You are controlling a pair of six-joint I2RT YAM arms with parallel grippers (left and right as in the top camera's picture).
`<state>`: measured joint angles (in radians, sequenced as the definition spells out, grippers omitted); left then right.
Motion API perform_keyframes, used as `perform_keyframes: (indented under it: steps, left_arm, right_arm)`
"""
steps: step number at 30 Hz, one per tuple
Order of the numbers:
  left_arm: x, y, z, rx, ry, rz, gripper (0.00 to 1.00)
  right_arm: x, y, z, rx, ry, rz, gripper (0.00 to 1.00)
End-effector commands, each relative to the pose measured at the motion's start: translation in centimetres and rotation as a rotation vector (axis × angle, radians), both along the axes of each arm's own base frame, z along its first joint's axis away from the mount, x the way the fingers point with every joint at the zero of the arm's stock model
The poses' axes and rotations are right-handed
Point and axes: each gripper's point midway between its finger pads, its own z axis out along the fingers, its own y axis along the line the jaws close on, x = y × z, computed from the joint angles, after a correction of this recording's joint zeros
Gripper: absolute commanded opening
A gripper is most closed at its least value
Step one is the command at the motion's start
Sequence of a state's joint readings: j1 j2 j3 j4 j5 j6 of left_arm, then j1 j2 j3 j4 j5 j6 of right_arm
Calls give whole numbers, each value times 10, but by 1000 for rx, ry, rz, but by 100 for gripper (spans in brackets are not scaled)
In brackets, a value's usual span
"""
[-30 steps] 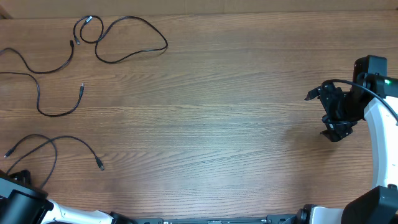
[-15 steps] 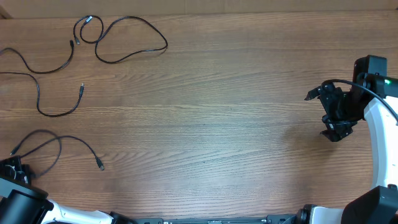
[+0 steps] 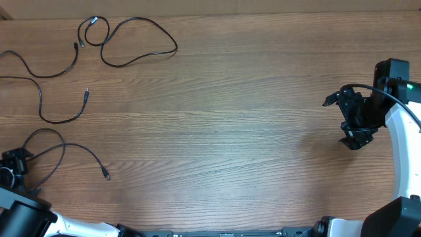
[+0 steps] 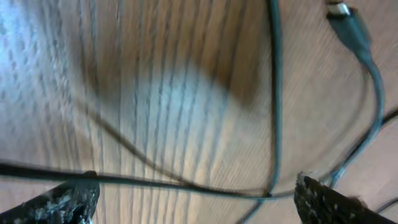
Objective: Untangle cables
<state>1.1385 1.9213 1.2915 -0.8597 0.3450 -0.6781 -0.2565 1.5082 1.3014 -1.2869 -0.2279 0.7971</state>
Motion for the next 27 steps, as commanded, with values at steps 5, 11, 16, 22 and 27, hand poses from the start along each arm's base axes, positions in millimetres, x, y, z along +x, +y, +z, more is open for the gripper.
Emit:
perform_keyframes:
  steps: [5, 11, 16, 22, 27]
  left_arm:
    - [65, -47, 162, 238, -362, -254, 100]
    - [149, -249, 177, 201, -574, -1111, 91]
    - [124, -342, 179, 235, -463, -1410, 97]
    - [49, -370, 255, 478, -615, -1527, 100]
    - [-25, -376, 281, 538, -682, -1523, 99]
  right_arm:
    - [1, -3, 3, -13, -11, -10, 100]
    - [1, -3, 3, -13, -11, -10, 100]
    - [1, -3, 3, -13, -11, -10, 100]
    - [1, -3, 3, -13, -11, -10, 100]
    - [1, -3, 3, -13, -11, -10, 100]
